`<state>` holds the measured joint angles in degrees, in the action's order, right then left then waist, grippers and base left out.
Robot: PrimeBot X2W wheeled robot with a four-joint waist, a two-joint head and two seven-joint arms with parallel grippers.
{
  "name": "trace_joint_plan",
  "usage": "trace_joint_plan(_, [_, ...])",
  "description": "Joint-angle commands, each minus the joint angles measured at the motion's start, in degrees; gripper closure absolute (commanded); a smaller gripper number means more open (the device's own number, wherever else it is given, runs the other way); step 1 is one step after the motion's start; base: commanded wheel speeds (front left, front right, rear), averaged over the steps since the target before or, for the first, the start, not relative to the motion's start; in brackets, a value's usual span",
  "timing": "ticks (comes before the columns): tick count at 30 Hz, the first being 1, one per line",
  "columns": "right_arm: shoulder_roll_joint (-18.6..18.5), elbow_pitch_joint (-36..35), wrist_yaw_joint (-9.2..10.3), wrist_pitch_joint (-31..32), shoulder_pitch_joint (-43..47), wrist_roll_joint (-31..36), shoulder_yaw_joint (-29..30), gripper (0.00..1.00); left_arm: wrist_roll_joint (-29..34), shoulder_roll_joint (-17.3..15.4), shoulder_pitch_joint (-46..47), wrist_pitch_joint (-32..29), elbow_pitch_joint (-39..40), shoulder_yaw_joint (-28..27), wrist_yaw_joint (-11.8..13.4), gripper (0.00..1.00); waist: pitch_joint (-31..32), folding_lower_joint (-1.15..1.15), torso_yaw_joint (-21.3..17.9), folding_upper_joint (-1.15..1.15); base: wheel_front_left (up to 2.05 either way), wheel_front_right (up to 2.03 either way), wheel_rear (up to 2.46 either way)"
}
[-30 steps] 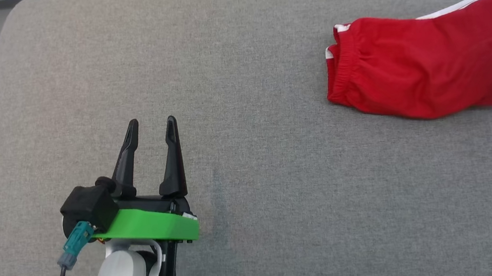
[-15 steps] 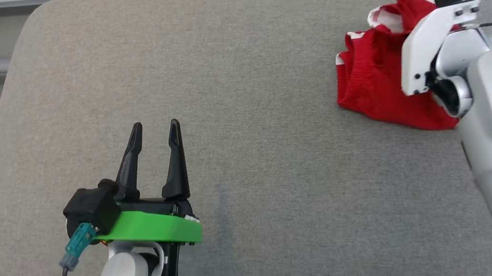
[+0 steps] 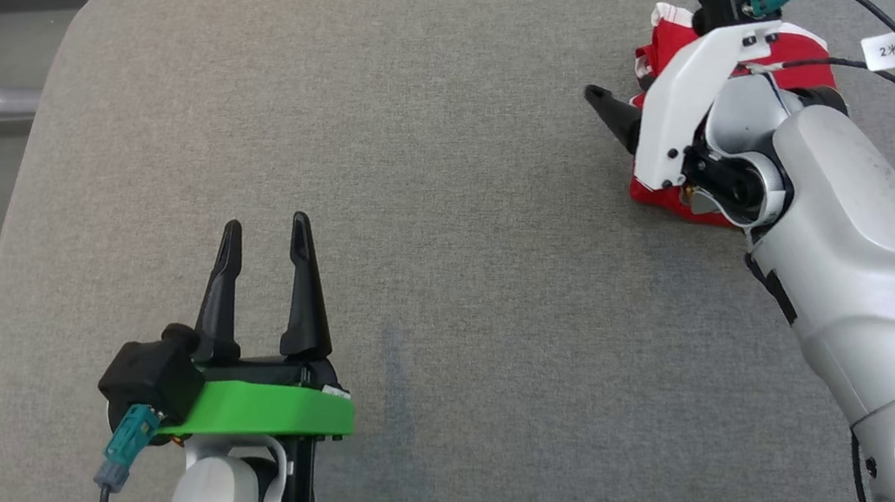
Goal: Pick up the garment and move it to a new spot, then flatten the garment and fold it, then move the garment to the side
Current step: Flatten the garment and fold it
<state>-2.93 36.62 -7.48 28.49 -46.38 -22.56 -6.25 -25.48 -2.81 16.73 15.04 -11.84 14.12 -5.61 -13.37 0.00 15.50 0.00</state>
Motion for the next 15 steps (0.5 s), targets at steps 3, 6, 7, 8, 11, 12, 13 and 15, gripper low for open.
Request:
trace_joint_plan(3, [-0.3,-6.6,-0.02,-0.3,0.6,-6.4,-1.2,0.0,0.5,-0.2,-0.7,0.1,0.0,-0.6,0.1,0.0,0.8,0.0,-1.8,0.0,0.0,0.0,0.0])
trace_joint_plan(6, [-3.0,-12.0,-0.01,-2.1,2.0,-7.3,0.3,0.0,0.5,-0.2,-0.7,0.1,0.2,-0.7,0.0,0.0,1.1,0.0,-2.7,0.0,0.0,0.0,0.0])
trace_joint_plan(7, [-3.8,-13.1,-0.02,-2.7,2.5,-6.8,0.9,0.0,0.6,-0.2,-0.6,0.1,0.2,-0.7,0.0,0.0,1.1,0.0,-2.9,0.0,0.0,0.0,0.0])
trace_joint_plan(8, [-5.1,-14.4,-0.02,-3.7,3.2,-5.9,1.6,0.0,0.6,-0.2,-0.6,0.1,0.2,-0.6,-0.1,0.0,1.2,0.0,-3.0,0.0,0.0,0.0,0.0])
trace_joint_plan(11, [-8.6,-16.0,-0.02,-6.8,5.8,-2.4,3.5,0.0,0.7,-0.2,-0.5,0.1,0.1,-0.4,-0.2,0.0,1.2,0.0,-3.3,0.0,0.0,0.0,0.0])
trace_joint_plan(12, [-9.8,-15.9,-0.02,-8.2,7.2,-0.9,4.3,0.0,0.7,-0.2,-0.5,0.1,0.2,-0.3,-0.2,0.0,1.2,0.0,-3.4,0.0,0.0,0.0,0.0])
trace_joint_plan(13, [-10.6,-15.6,-0.02,-9.5,8.3,0.3,4.8,0.0,0.7,-0.2,-0.5,0.1,0.2,-0.1,-0.2,0.0,1.1,0.0,-3.3,0.0,0.0,0.0,0.0])
trace_joint_plan(15, [-11.6,-14.6,-0.02,-12.3,10.8,3.0,5.5,0.5,0.6,-0.2,-0.4,0.1,0.3,0.0,-0.3,0.0,0.9,0.0,-3.2,0.0,0.0,0.0,0.0])
